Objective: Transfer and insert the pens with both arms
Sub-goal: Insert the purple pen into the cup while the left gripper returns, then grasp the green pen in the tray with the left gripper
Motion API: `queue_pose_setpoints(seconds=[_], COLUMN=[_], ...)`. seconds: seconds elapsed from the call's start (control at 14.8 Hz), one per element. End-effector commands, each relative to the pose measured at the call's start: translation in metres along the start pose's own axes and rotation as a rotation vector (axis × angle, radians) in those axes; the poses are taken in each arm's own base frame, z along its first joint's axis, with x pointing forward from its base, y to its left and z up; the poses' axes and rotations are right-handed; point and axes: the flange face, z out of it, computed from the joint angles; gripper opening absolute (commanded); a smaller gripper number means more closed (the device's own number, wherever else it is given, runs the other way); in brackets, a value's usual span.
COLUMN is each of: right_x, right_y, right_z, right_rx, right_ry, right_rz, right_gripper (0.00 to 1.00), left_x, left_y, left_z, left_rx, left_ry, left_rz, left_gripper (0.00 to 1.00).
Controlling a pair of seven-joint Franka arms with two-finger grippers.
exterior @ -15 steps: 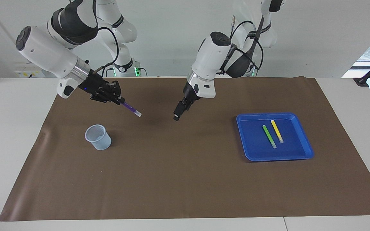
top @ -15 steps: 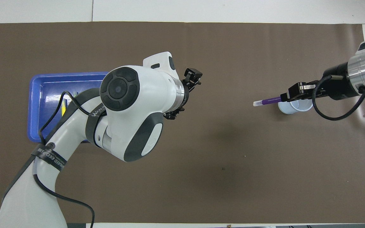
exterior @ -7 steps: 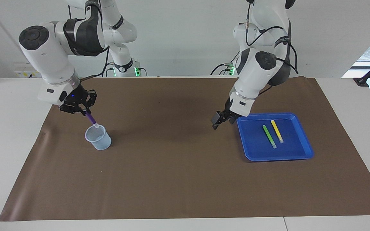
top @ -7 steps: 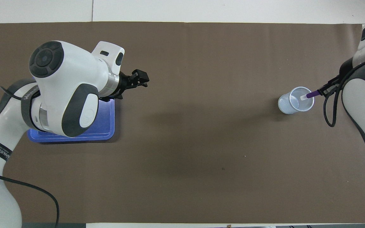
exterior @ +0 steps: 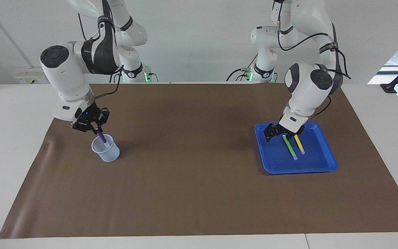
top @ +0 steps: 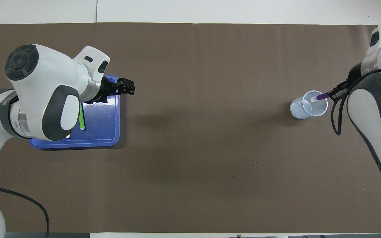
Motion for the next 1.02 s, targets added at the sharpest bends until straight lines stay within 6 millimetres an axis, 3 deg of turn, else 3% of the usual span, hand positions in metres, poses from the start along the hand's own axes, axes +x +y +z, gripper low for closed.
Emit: queue_pose_setpoints(seconds=[0.0, 0.27, 0.61, 0.68, 0.74, 0.88, 0.95], right_x=[-0.017, -0.030, -0.030, -0.032, -0.033, -0.033, -0.033], right_y=[0.000, 0.006, 0.004, 0.003, 0.002, 0.002, 0.002], right_z=[0.015, 0.042, 0.057, 0.061, 0.062, 0.062, 0.062], right_rx=[-0.022, -0.027, -0.032, -0.029, -0.032, -0.032, -0.032], right_ry=[0.010, 0.022, 0.032, 0.030, 0.035, 0.035, 0.035], right_rz=[-0.037, -0.020, -0.019, -0.018, -0.019, -0.019, -0.019], right_gripper=[0.00, 0.00, 0.03, 0.07, 0.15, 0.45, 0.56], left_x=[-0.004, -0.005, -0.010, -0.010, -0.011, -0.013, -0.013], left_y=[-0.030, -0.060, -0.063, -0.064, -0.064, -0.067, -0.071], left_z=[0.020, 0.053, 0.083, 0.086, 0.090, 0.091, 0.091], left_rx=[0.021, 0.030, 0.052, 0.052, 0.052, 0.053, 0.054], left_ry=[0.017, 0.017, -0.017, -0.014, -0.012, -0.018, -0.024], left_rz=[0.032, 0.013, 0.029, 0.029, 0.029, 0.024, 0.017], left_gripper=[1.00, 1.00, 1.00, 0.94, 0.67, 0.07, 0.00])
